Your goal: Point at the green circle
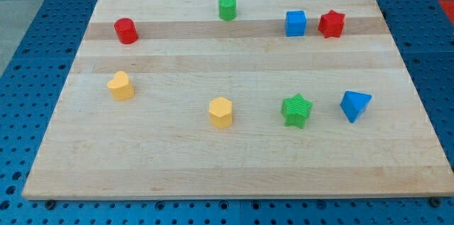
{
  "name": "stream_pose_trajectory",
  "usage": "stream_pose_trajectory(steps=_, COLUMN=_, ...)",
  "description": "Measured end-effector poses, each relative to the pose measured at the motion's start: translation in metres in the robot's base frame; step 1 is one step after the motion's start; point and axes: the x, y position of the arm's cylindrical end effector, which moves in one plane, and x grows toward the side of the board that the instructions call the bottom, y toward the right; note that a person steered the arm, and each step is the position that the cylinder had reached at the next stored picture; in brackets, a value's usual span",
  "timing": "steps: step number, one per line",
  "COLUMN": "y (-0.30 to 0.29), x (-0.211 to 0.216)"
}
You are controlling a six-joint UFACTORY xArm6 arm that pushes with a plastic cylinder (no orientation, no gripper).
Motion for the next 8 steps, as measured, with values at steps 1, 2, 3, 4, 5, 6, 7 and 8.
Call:
stream_pose_trajectory(steps=1, y=0.000, x=0.000)
stream_pose_trajectory(steps=2, y=0.000, x=0.000)
stream_pose_trajectory(steps=3, y=-0.012, x=0.001)
stream_pose_trajectory(steps=4, y=-0.046, x=0.002)
stream_pose_trajectory(steps=5, y=-0.093, x=0.002)
stream_pose_trajectory(steps=6, y=-0.138, x=0.002)
stream_pose_trajectory(steps=7, y=-0.184, x=0.002)
stream_pose_trajectory(steps=8, y=-0.231, x=0.001)
